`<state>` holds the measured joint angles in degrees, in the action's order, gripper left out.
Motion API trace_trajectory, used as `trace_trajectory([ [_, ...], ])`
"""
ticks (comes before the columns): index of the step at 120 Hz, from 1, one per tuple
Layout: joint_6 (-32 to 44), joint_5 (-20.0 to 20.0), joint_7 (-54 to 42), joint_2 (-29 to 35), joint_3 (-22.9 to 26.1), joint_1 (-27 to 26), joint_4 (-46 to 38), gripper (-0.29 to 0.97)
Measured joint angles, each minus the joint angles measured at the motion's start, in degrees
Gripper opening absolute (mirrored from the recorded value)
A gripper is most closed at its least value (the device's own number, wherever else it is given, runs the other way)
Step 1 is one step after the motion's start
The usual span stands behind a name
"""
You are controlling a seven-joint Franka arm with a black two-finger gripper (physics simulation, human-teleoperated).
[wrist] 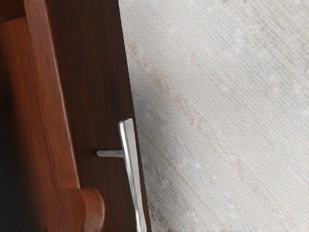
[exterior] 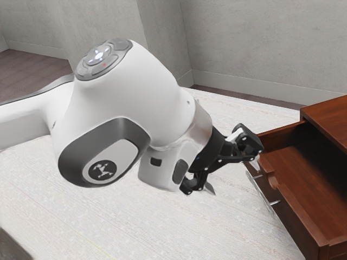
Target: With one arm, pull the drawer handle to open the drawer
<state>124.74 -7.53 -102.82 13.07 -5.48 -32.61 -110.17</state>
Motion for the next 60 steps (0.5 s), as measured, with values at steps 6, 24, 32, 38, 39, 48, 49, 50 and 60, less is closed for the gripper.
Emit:
trace_trajectory([
  [6,-2.39,-0.01,0.88,-1.94,0.01,0.19,3.54,0.68],
  [24,-10.93,-0.06,4.99,-6.11,-0.50,1.16,13.47,0.68],
  [32,-14.93,-0.13,7.53,-6.66,-0.62,3.46,15.38,0.68],
  [38,-17.52,-0.93,9.93,-6.83,-0.65,5.62,15.92,0.68],
  [39,-17.94,-1.10,10.38,-6.84,-0.65,5.94,15.98,0.68],
  [48,-21.50,-2.20,14.80,-6.76,-0.71,9.27,16.27,0.68],
  [49,-21.87,-2.28,15.32,-6.74,-0.71,9.71,16.28,0.68],
  [50,-22.23,-2.37,15.84,-6.72,-0.72,10.16,16.30,0.68],
  [60,-25.16,-2.94,20.67,-6.45,-0.81,14.66,16.35,0.68],
])
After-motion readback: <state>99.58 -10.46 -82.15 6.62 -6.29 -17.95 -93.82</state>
